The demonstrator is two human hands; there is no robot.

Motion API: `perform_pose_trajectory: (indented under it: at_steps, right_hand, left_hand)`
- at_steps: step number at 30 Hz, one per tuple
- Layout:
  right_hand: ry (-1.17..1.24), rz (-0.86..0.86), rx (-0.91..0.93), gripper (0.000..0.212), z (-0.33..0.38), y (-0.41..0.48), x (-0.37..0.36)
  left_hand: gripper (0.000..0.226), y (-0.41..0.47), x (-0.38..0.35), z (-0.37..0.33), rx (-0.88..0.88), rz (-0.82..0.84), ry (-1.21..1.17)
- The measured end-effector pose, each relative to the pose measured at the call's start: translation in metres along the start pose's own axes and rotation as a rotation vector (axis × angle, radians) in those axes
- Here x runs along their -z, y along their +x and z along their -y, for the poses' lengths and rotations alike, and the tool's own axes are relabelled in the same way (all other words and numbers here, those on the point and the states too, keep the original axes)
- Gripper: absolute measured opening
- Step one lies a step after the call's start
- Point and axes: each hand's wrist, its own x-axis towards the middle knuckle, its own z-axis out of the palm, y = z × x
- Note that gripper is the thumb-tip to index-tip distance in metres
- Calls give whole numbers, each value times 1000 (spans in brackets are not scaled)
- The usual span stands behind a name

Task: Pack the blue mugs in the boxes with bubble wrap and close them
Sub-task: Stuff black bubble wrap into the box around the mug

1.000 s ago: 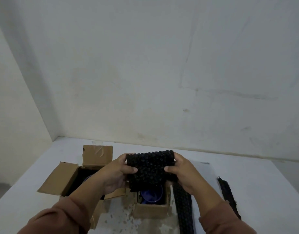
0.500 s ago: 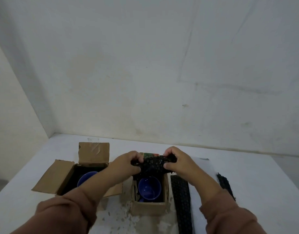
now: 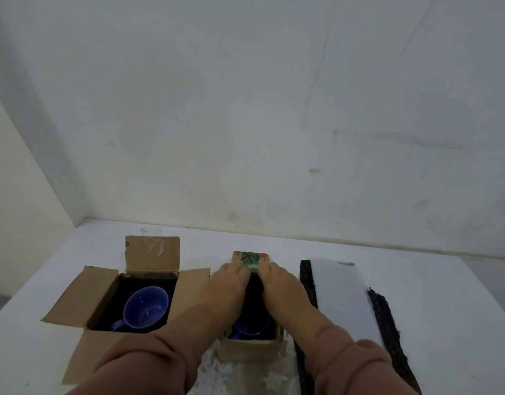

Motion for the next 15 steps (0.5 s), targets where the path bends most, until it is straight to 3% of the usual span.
perform_pose_trajectory:
  at_steps: [3,7,10,15]
  right_hand:
    - [-126,-11,70,29,1,5,-5]
    - [-214,21,71,21,6,10,-10]
    - [-266,51,128,29,1,12,-18]
    - [-168,81,157,26,-7,9,-4]
  left_hand:
    - [47,-1,-3,1,13,97,265]
    - [60,1,-1,0,16,157,342]
    - [57,0,-3,-5,2,175,360]
    - [45,-2,-3,-1,-26,181,389]
